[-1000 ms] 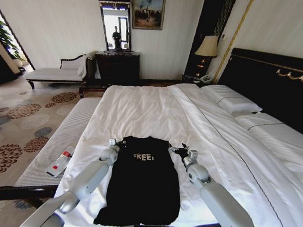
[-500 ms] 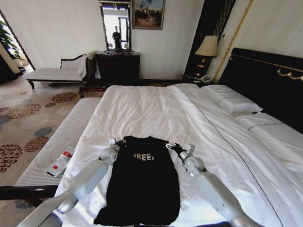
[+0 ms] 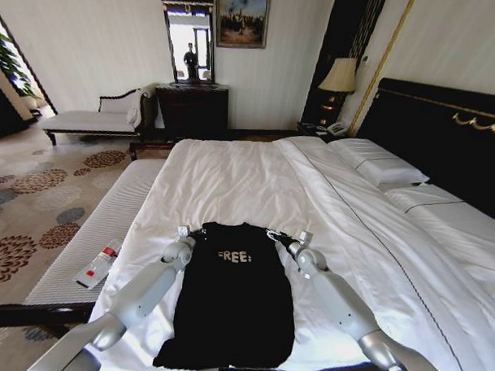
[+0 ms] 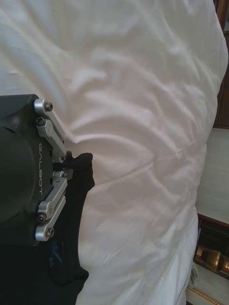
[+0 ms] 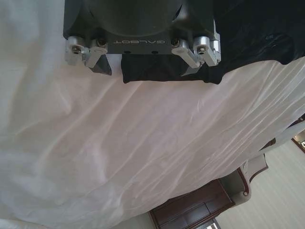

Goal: Fold the clothes on the bed.

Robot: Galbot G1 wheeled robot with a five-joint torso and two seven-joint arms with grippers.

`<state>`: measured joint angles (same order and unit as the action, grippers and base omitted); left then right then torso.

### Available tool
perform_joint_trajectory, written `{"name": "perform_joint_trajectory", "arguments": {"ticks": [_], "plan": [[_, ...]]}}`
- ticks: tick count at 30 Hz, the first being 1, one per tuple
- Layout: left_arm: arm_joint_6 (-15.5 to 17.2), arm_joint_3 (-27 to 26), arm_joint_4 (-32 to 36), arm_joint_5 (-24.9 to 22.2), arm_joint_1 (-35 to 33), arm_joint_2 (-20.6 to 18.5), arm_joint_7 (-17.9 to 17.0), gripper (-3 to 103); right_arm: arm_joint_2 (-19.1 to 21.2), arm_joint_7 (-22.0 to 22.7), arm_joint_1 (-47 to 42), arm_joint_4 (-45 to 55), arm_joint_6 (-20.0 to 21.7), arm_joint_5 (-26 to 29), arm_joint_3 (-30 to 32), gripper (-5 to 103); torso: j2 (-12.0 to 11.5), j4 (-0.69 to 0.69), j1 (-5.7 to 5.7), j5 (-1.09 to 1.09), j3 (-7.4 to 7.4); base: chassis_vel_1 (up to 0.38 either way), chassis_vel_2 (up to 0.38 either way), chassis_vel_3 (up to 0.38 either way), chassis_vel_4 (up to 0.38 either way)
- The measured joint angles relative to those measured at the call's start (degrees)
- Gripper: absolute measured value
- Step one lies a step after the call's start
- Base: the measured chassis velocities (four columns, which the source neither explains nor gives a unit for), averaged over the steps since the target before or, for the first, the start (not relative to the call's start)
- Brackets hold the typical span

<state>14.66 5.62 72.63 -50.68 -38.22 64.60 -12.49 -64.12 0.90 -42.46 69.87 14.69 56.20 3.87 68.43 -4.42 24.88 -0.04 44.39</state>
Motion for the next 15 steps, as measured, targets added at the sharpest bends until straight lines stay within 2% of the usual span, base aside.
{"name": "perform_joint_trajectory", "arguments": {"ticks": [1, 4, 6, 9, 11, 15], "plan": [[0.0, 0.0, 0.0, 0.0, 0.0, 0.0, 0.0, 2, 0.0, 0.0, 0.0, -0.1, 0.0, -0.1, 0.0, 83, 0.0, 0.0, 0.0, 0.0, 0.0, 0.0, 0.0, 0.0, 0.0], [0.2, 0.3, 0.1, -0.5, 0.0, 0.0, -0.5, 2, -0.8, -0.1, 1.0, -3.0, -0.7, -1.6, -0.7, 66, 0.0, 0.01, 0.0, 0.0, 0.0, 0.0, 0.0, 0.0, 0.0], [0.3, 0.3, 0.2, -0.7, 0.0, 0.0, -0.5, 2, -0.9, -0.2, 1.2, -3.5, -0.8, -1.8, -0.7, 66, 0.0, 0.01, 0.0, 0.0, 0.0, 0.0, 0.0, 0.0, 0.0], [0.6, 0.8, 0.4, -1.2, 0.2, 0.0, -0.7, 2, -1.0, -0.5, 1.7, -4.7, -1.2, -1.9, -0.9, 50, 0.0, 0.0, 0.0, 0.0, 0.0, 0.0, 0.0, 0.0, 0.0], [0.6, 0.8, 0.4, -1.2, 0.2, 0.0, -0.7, 2, -0.9, -0.6, 1.7, -4.7, -1.3, -1.9, -0.9, 50, 0.0, 0.0, 0.0, 0.0, 0.0, 0.0, 0.0, 0.0, 0.0], [0.6, 0.8, 0.1, -1.2, 0.4, 0.0, -0.8, 2, -0.8, -0.7, 1.6, -3.9, -1.4, -1.3, -0.9, 28, 0.0, 0.01, -0.01, 0.0, 0.0, 0.0, 0.0, 0.0, 0.0]]}}
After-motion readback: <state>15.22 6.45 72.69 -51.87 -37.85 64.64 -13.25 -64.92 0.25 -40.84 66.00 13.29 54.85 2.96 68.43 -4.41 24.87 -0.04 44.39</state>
